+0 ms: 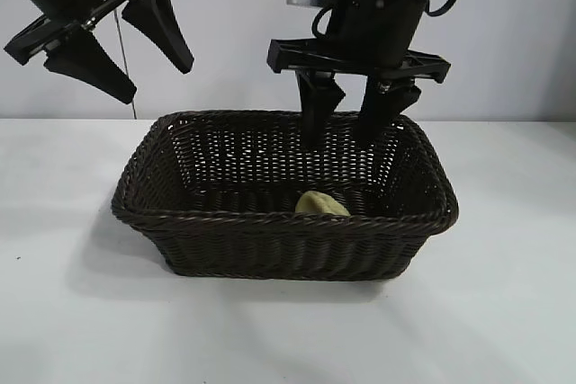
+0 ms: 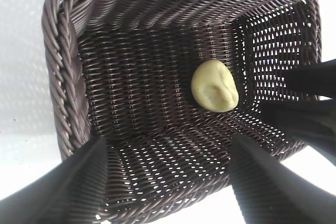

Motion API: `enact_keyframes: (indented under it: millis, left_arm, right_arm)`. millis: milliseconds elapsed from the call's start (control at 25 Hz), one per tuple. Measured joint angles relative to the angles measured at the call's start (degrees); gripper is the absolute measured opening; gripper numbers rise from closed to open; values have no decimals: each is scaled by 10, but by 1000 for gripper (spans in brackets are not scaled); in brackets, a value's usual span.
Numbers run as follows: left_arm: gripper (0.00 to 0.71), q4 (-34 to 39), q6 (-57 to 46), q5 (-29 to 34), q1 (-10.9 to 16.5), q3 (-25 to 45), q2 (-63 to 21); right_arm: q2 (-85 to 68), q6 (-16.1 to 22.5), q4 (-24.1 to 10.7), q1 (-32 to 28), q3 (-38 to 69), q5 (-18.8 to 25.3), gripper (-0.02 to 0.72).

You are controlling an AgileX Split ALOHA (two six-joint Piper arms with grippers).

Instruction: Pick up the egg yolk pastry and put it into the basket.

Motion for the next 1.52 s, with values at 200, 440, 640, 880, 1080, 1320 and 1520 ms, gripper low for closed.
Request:
enact_keyframes:
  millis: [200, 440, 640, 880, 1080, 1320, 1520]
  left_arm:
    - [485, 0, 1, 1, 0, 0, 0]
    - [485, 2, 1, 1, 0, 0, 0]
    - [485, 2, 1, 1, 0, 0, 0]
    - [485, 2, 1, 1, 0, 0, 0]
    - [485, 2, 1, 1, 0, 0, 0]
    - [485, 2, 1, 1, 0, 0, 0]
    - [485, 2, 1, 1, 0, 0, 0]
  right_arm:
    - [-22, -18, 6, -34, -28, 34, 435]
    - [-49, -54, 24, -99, -31, 67, 435]
    - [-59, -64, 54, -146, -31, 73, 435]
    - [-70, -67, 69, -152, -31, 73, 435]
    - [-70, -67, 73, -152, -31, 73, 435]
    - [-70, -67, 73, -152, -31, 75, 435]
    - [-70, -67, 73, -152, -31, 75, 435]
